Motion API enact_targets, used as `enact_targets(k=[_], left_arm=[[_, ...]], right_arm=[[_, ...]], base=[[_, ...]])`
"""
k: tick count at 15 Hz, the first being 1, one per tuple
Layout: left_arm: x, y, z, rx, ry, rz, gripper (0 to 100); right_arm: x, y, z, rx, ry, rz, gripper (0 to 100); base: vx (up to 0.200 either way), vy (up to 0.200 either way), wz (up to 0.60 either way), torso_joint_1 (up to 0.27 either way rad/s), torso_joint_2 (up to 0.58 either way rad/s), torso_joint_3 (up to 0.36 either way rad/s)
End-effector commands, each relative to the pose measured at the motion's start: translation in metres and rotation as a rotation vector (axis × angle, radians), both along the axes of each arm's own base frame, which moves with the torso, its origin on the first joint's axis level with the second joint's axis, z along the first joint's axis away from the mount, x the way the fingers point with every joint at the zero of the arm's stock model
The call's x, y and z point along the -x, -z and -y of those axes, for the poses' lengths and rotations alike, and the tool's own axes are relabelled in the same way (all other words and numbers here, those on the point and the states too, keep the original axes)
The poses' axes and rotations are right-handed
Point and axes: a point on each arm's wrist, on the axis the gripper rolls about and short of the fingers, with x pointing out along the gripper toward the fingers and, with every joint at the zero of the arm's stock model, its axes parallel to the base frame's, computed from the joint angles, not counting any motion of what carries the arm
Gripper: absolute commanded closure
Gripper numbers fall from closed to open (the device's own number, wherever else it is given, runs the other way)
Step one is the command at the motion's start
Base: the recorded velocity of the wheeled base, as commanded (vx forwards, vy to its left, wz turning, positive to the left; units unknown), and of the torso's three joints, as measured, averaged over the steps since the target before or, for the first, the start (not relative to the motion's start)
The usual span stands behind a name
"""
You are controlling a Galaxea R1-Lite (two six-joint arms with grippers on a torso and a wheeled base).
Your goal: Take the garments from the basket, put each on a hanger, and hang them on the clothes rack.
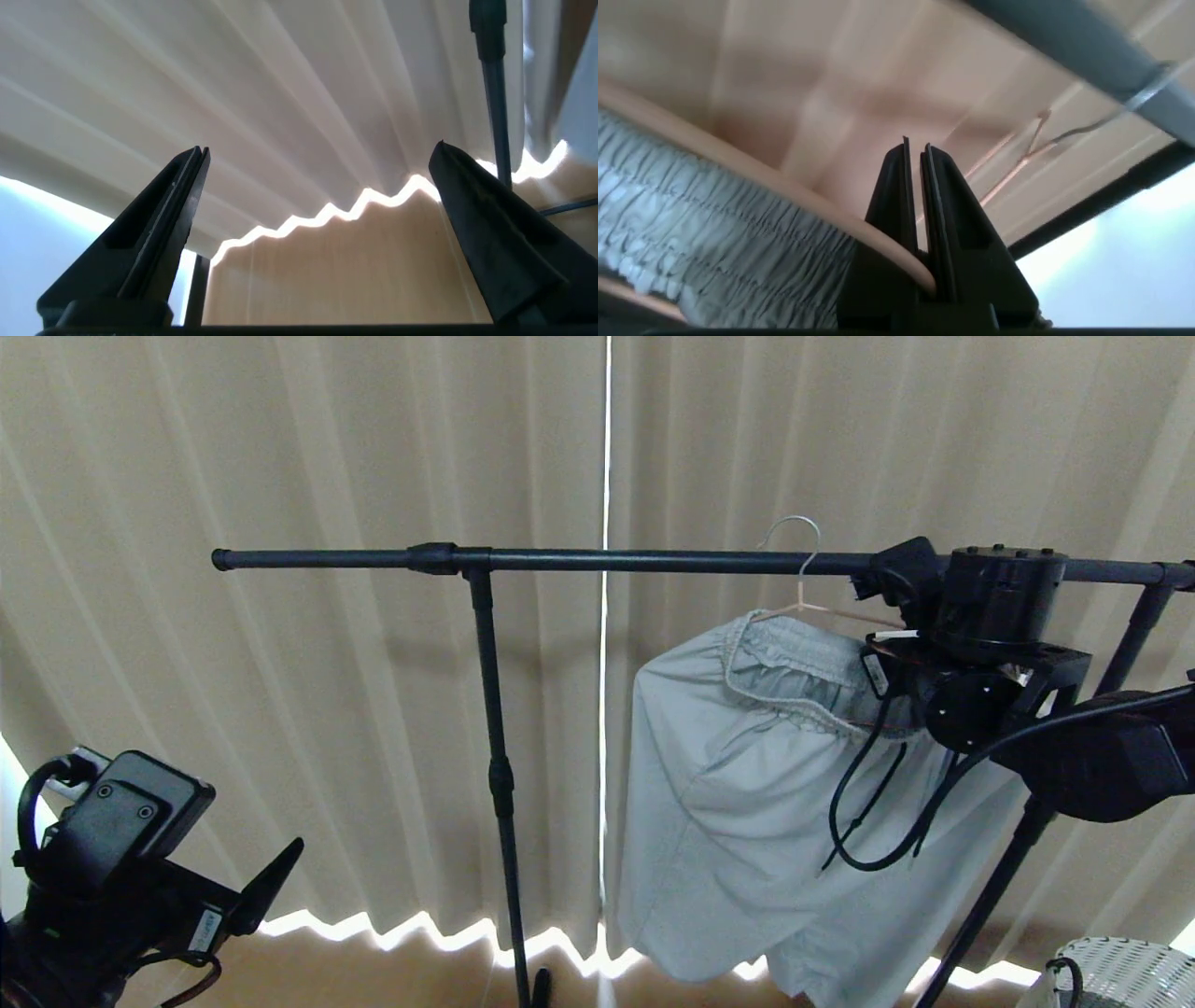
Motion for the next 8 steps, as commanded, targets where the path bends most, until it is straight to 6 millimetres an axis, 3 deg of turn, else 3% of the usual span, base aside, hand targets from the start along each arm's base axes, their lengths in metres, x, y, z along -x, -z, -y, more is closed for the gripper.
enact_targets(k=[1, 5, 8], left_arm=[[0.0, 0.0, 0.0, 0.0, 0.0, 0.001, 0], [0.001, 0.0, 0.0, 0.0, 0.002, 0.0, 0], [0.0, 0.001, 0.0, -0.001, 0.002, -0.002, 0]], right_arm=[[-0.018, -0.001, -0.006, 0.035, 0.031, 0.002, 100], [-0.035, 0.013, -0.012, 0.093, 0.047, -0.041, 100], [-0.03, 0.018, -0.029, 0.101, 0.004, -0.055, 100]], base=[[0.0, 0.0, 0.0, 0.0, 0.0, 0.0], [0.0, 0.0, 0.0, 0.0, 0.0, 0.0], [0.0, 0.0, 0.0, 0.0, 0.0, 0.0]])
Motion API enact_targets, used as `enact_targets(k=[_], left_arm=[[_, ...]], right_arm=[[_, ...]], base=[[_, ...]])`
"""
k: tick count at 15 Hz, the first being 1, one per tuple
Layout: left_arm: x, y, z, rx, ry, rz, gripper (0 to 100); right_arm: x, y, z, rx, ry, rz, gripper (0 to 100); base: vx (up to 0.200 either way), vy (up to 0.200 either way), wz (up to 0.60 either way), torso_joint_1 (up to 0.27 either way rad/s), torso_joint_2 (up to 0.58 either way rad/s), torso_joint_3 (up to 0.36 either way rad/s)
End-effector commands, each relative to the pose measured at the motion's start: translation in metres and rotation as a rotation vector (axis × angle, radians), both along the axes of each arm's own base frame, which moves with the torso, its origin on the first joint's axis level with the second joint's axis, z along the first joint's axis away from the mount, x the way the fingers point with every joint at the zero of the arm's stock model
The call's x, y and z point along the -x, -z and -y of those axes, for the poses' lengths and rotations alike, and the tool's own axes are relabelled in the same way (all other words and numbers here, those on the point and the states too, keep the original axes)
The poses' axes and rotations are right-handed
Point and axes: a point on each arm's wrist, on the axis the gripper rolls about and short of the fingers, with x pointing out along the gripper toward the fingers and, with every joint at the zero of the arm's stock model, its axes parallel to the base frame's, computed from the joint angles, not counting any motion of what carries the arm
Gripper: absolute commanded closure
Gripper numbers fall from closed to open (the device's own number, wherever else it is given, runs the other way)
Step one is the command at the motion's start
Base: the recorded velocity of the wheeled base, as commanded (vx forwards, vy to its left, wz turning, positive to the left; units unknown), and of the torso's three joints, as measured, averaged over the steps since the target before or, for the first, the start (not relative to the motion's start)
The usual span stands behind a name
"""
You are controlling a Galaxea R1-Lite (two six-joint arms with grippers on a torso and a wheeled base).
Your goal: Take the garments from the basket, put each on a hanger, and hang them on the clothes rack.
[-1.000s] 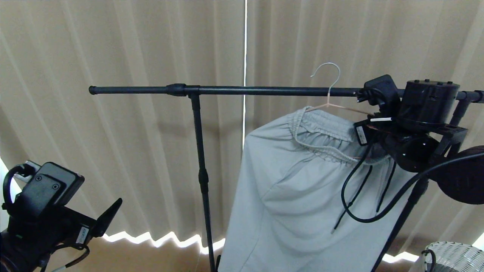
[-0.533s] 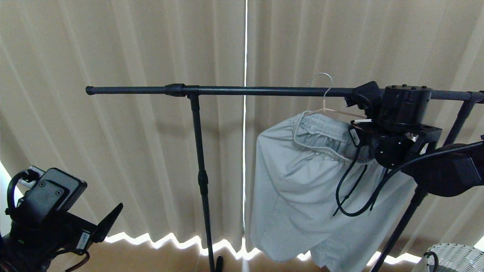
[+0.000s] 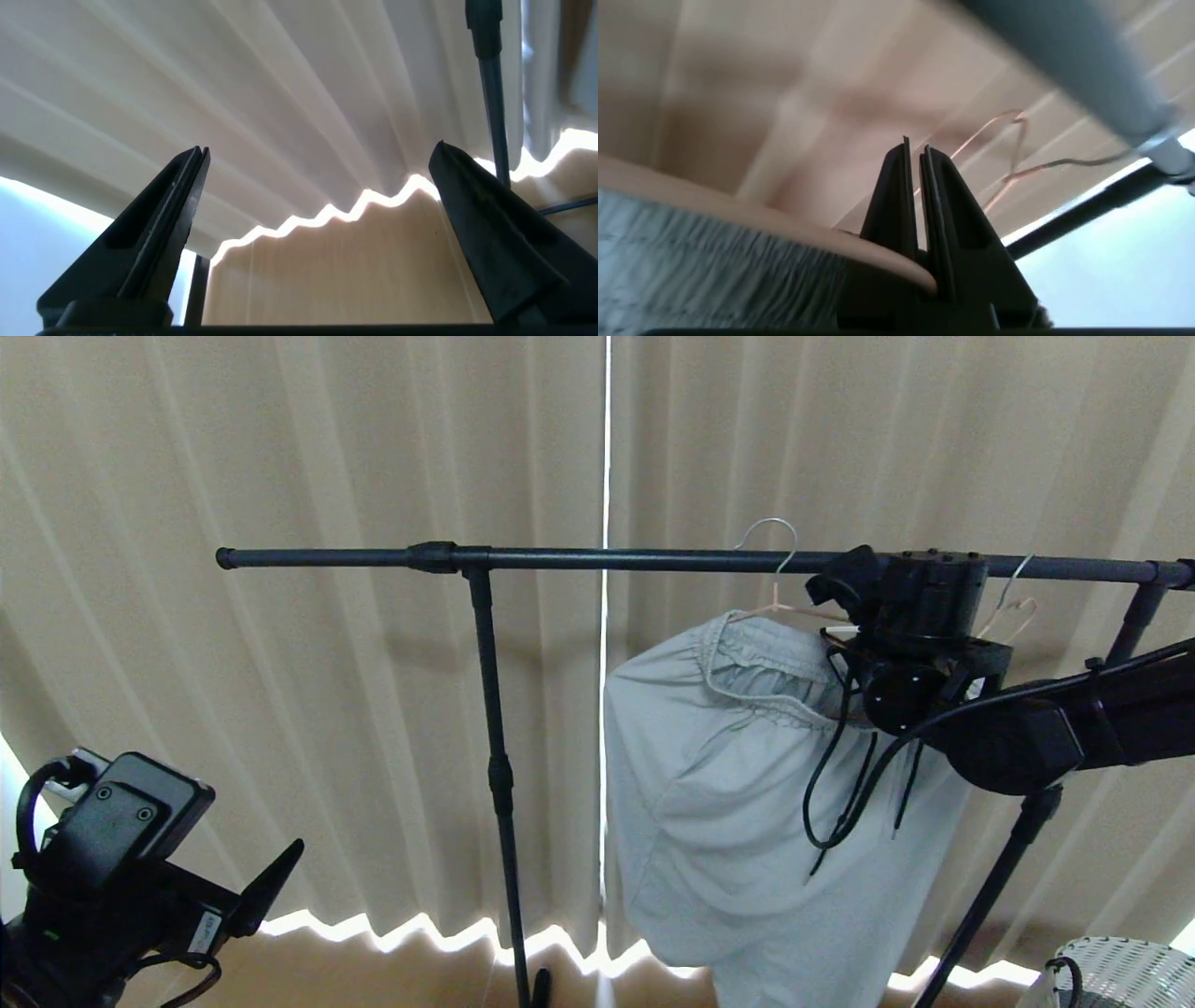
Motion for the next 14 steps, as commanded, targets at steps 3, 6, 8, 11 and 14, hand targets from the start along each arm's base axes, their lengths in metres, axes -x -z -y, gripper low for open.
enact_targets(k=[3, 6, 8, 11, 14], left_arm=[[0.0, 0.001, 0.0, 0.0, 0.001, -0.004, 0], [0.0, 0.002, 0.0, -0.001, 0.002, -0.01, 0], [0.0, 0.002, 0.0, -0.001, 0.002, -0.01, 0], [0.0, 0.002, 0.0, -0.001, 0.002, -0.01, 0], [0.0, 0.002, 0.0, 0.0, 0.002, -0.008, 0]], right_arm=[[0.008, 0.009, -0.027, 0.012, -0.073, -0.026, 100], [0.013, 0.014, -0.035, 0.021, -0.094, -0.042, 100], [0.017, 0.018, -0.042, 0.03, -0.11, -0.055, 100], [0.016, 0.022, -0.05, 0.043, -0.128, -0.062, 100], [0.019, 0.021, -0.056, 0.031, -0.145, -0.039, 100]], base=[[0.0, 0.0, 0.0, 0.0, 0.0, 0.0], [0.0, 0.0, 0.0, 0.0, 0.0, 0.0], [0.0, 0.0, 0.0, 0.0, 0.0, 0.0], [0.0, 0.0, 0.0, 0.0, 0.0, 0.0], [0.0, 0.0, 0.0, 0.0, 0.0, 0.0]])
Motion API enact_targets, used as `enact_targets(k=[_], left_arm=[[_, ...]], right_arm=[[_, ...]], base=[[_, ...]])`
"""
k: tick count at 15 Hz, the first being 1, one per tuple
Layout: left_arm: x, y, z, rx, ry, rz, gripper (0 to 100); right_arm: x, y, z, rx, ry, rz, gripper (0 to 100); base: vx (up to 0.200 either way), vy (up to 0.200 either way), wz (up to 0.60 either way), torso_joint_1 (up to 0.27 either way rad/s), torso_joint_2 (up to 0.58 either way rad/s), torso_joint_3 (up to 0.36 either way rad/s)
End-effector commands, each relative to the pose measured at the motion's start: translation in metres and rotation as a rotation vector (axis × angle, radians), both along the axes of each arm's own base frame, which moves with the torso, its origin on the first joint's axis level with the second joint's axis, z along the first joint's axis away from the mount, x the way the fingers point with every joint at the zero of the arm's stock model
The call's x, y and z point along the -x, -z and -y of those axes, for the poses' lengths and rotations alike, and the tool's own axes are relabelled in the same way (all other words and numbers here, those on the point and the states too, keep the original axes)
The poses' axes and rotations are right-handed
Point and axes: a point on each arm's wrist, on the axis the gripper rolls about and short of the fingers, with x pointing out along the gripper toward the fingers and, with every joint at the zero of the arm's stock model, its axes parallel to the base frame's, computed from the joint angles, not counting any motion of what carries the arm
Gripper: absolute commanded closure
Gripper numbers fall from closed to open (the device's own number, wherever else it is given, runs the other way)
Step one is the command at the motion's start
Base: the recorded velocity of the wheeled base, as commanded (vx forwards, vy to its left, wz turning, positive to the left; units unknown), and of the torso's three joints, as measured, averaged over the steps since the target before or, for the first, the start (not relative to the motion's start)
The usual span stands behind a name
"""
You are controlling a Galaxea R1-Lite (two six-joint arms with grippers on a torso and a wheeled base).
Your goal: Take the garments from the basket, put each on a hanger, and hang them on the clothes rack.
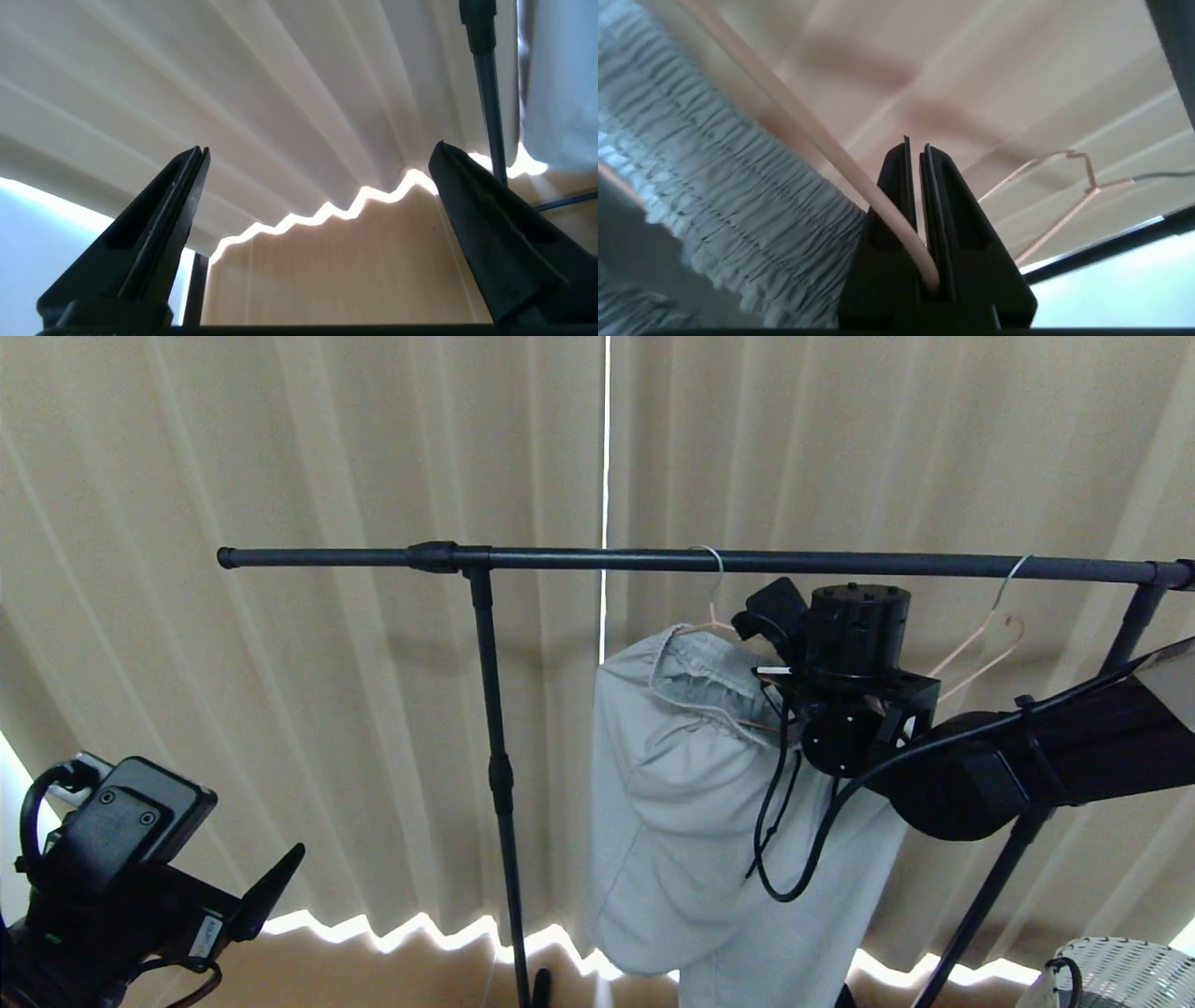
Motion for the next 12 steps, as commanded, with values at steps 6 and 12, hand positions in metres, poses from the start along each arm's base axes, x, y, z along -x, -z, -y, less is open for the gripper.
enact_targets(k=[6, 12], left_arm=[[0.002, 0.001, -0.001, 0.0, -0.004, -0.002, 0], [0.003, 0.003, -0.001, -0.002, -0.002, -0.01, 0]], right_arm=[[0.008, 0.012, -0.004, -0.05, -0.086, 0.049, 0], [0.012, 0.025, -0.004, -0.128, -0.289, 0.155, 0]], base=[[0.0, 0.0, 0.0, 0.0, 0.0, 0.0], [0.0, 0.0, 0.0, 0.0, 0.0, 0.0]])
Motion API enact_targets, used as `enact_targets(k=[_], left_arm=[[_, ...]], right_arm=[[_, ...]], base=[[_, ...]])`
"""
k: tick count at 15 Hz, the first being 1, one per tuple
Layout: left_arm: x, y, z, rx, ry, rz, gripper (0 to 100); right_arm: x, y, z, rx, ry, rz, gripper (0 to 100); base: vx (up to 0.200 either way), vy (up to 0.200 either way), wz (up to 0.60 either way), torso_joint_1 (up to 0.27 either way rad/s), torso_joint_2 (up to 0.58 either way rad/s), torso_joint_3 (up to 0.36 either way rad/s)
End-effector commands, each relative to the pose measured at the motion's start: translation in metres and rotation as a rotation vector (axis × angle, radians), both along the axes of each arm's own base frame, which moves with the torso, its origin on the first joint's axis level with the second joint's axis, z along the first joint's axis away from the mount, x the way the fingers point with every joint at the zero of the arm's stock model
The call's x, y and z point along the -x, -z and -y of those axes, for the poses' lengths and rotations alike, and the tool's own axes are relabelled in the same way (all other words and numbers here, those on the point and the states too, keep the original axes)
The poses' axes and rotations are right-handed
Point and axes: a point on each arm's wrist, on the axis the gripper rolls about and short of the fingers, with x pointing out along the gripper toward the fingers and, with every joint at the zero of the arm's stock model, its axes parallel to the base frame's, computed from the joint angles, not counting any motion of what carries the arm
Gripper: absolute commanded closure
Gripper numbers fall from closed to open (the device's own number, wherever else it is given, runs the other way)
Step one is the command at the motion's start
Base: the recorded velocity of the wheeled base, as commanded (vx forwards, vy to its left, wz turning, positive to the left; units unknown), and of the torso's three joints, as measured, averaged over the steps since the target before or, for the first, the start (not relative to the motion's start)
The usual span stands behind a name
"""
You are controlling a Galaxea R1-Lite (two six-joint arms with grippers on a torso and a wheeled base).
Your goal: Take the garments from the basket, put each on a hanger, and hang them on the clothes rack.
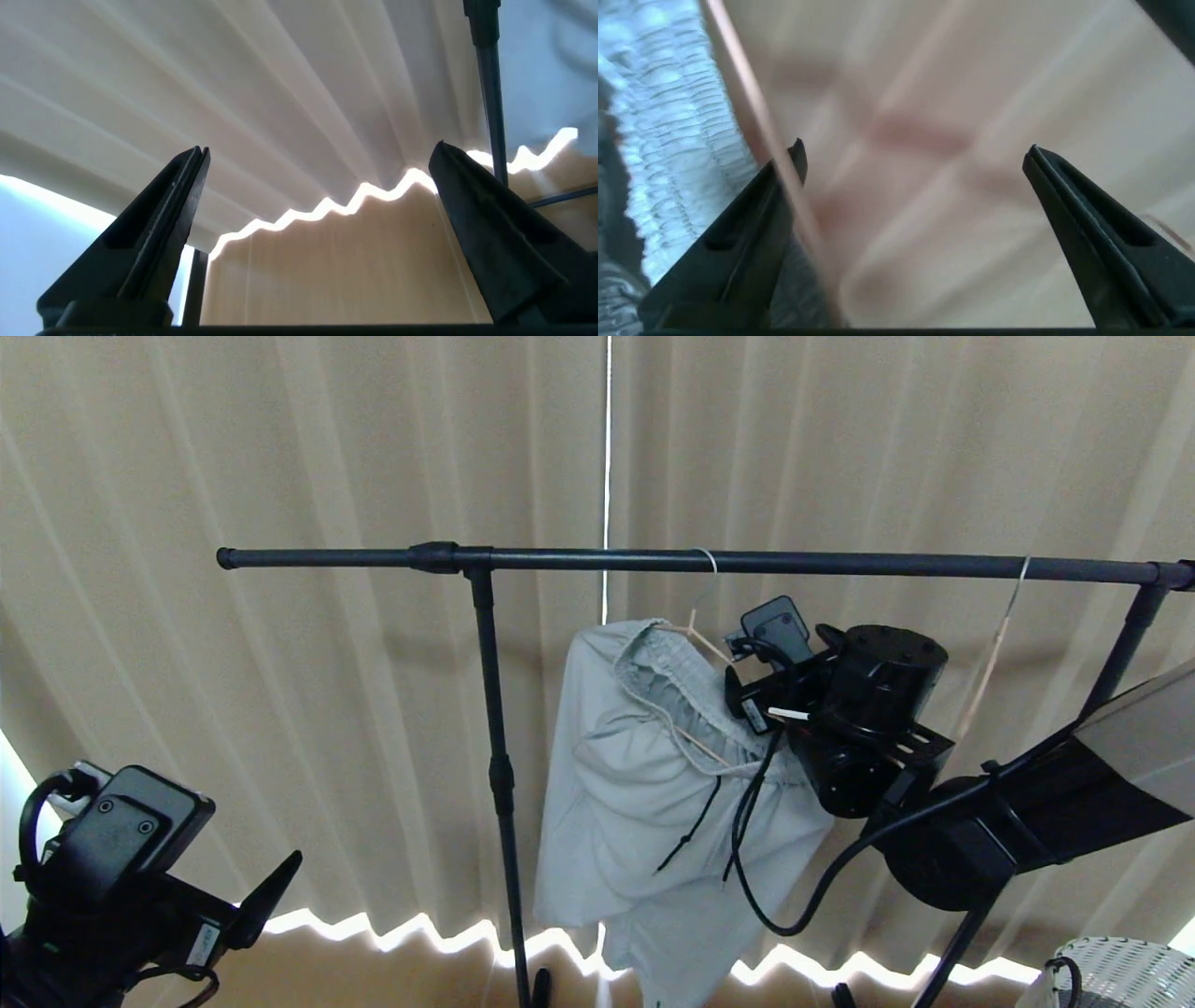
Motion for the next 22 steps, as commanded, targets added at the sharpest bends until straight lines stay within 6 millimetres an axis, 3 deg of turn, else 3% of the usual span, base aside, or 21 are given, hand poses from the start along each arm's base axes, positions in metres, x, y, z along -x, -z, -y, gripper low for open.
enact_targets(k=[1, 9, 15, 19, 22], left_arm=[[0.0, 0.0, 0.0, 0.0, 0.001, 0.001, 0], [0.003, -0.001, -0.001, 0.006, 0.0, 0.014, 0], [0.004, -0.001, -0.001, 0.008, -0.001, 0.013, 0], [0.007, 0.0, -0.003, 0.015, -0.007, 0.019, 0], [0.021, 0.0, -0.008, 0.045, -0.026, 0.053, 0]], right_arm=[[0.0, 0.003, 0.0, 0.003, -0.028, -0.006, 0], [0.004, -0.002, -0.005, -0.133, -0.175, 0.002, 0], [0.02, -0.009, 0.0, -0.241, -0.39, -0.028, 0], [0.043, -0.032, 0.014, -0.296, -0.397, 0.01, 0], [0.077, -0.051, 0.038, -0.312, -0.391, 0.043, 0]], base=[[0.0, 0.0, 0.0, 0.0, 0.0, 0.0], [0.0, 0.0, 0.0, 0.0, 0.0, 0.0], [0.0, 0.0, 0.0, 0.0, 0.0, 0.0], [0.0, 0.0, 0.0, 0.0, 0.0, 0.0], [0.0, 0.0, 0.0, 0.0, 0.0, 0.0]])
